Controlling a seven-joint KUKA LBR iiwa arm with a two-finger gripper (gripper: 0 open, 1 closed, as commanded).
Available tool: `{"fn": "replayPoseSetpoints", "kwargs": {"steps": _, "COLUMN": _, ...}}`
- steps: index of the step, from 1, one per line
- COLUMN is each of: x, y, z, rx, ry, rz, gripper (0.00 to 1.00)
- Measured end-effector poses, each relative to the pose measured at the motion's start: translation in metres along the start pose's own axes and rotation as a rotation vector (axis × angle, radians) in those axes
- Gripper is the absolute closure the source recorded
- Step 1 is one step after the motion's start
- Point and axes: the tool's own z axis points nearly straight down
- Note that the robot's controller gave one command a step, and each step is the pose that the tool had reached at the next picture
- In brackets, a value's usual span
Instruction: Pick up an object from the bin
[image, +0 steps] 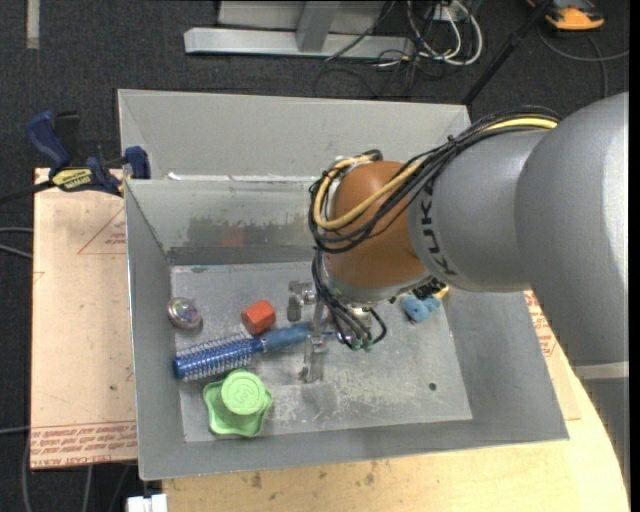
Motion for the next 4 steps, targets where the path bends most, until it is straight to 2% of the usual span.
{"fn": "replayPoseSetpoints", "kwargs": {"steps": 1, "x": -0.002, "y": 0.004, "z": 0.001, "rx": 0.001, "ry": 0.000, "rz": -0.090, "gripper": 0.00}}
{"fn": "replayPoseSetpoints", "kwargs": {"steps": 2, "x": -0.006, "y": 0.002, "z": 0.032, "rx": 0.001, "ry": 0.004, "rz": -0.206, "gripper": 0.00}}
{"fn": "replayPoseSetpoints", "kwargs": {"steps": 3, "x": -0.006, "y": 0.002, "z": 0.032, "rx": -0.001, "ry": 0.003, "rz": -0.204, "gripper": 0.00}}
{"fn": "replayPoseSetpoints", "kwargs": {"steps": 4, "x": -0.006, "y": 0.002, "z": 0.031, "rx": -0.001, "ry": 0.002, "rz": -0.203, "gripper": 1.00}}
